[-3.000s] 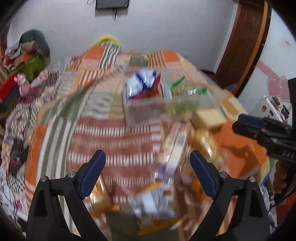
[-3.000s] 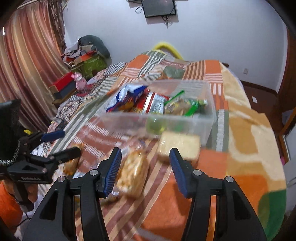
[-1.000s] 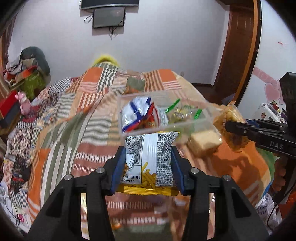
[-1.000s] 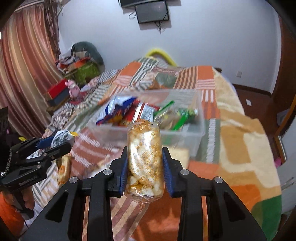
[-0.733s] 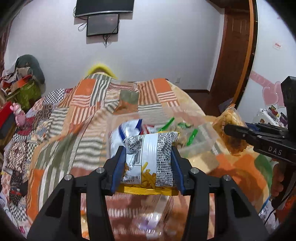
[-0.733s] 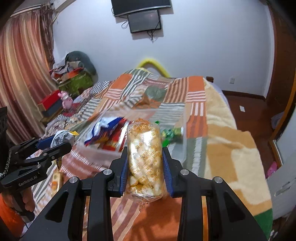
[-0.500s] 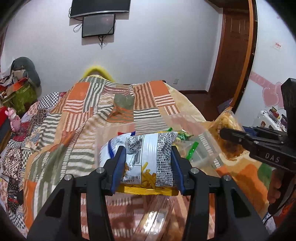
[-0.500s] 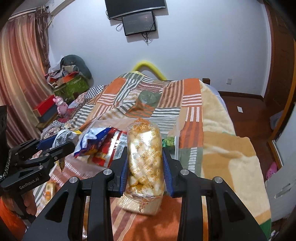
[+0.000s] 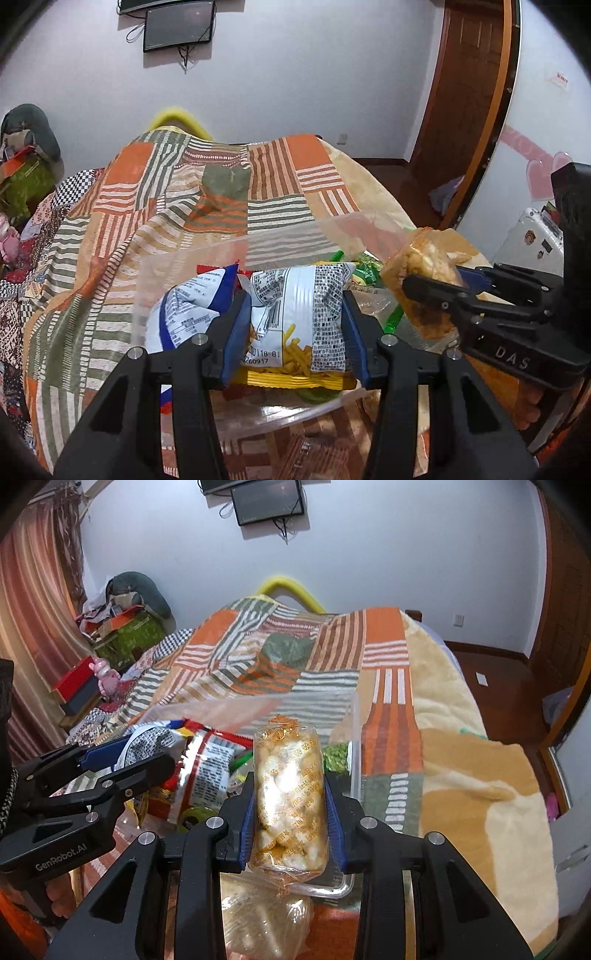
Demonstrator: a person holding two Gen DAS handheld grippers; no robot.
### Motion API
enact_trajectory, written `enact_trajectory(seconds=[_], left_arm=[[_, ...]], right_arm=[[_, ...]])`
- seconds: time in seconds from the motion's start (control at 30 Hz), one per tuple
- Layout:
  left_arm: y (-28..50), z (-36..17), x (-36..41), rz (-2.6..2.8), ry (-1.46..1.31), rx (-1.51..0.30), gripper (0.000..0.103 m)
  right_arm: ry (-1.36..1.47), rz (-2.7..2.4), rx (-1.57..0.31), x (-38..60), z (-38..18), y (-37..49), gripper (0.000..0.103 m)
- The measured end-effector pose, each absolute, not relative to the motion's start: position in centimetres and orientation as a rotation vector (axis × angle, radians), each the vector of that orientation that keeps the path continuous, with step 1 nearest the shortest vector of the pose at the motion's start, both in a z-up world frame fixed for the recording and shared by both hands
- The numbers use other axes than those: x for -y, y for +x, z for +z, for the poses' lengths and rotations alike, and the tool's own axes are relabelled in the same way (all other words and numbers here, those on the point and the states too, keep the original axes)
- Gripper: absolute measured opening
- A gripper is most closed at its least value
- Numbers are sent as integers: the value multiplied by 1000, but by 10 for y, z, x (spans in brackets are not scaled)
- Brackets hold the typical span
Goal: Organize snacks
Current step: 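Carry both bags over the clear box and release them inside, then grasp the long biscuit pack with left tool while right tool grasps the square cracker block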
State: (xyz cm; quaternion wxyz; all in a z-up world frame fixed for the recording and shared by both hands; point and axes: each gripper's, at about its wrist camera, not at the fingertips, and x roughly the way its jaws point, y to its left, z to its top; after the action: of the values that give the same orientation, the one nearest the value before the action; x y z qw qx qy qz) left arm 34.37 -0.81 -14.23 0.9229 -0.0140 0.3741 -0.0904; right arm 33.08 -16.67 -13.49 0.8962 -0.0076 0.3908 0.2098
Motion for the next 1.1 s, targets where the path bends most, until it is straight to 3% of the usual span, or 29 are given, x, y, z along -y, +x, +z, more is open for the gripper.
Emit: enact_trajectory(seconds=[0.2,0.43,0.73,0.97,1.1], left_arm=[[344,-144,13,-180,-25,-771,50],[333,-131,7,-188,-38,-763,62],[297,-99,-15,-177,-61,-714,84],[268,-113,-35,-151,-40,-770,87],[256,-141,-40,-133,-6,-836,87]], right_arm=[[-27,438,-819,169,-131,329,32],[-33,462,-817,169,-123,322,37],[-27,486,-771,171,-100,298,55],[-51,488,-776,170,-107,275,66],[-68,469,-799,166,-121,266,85]])
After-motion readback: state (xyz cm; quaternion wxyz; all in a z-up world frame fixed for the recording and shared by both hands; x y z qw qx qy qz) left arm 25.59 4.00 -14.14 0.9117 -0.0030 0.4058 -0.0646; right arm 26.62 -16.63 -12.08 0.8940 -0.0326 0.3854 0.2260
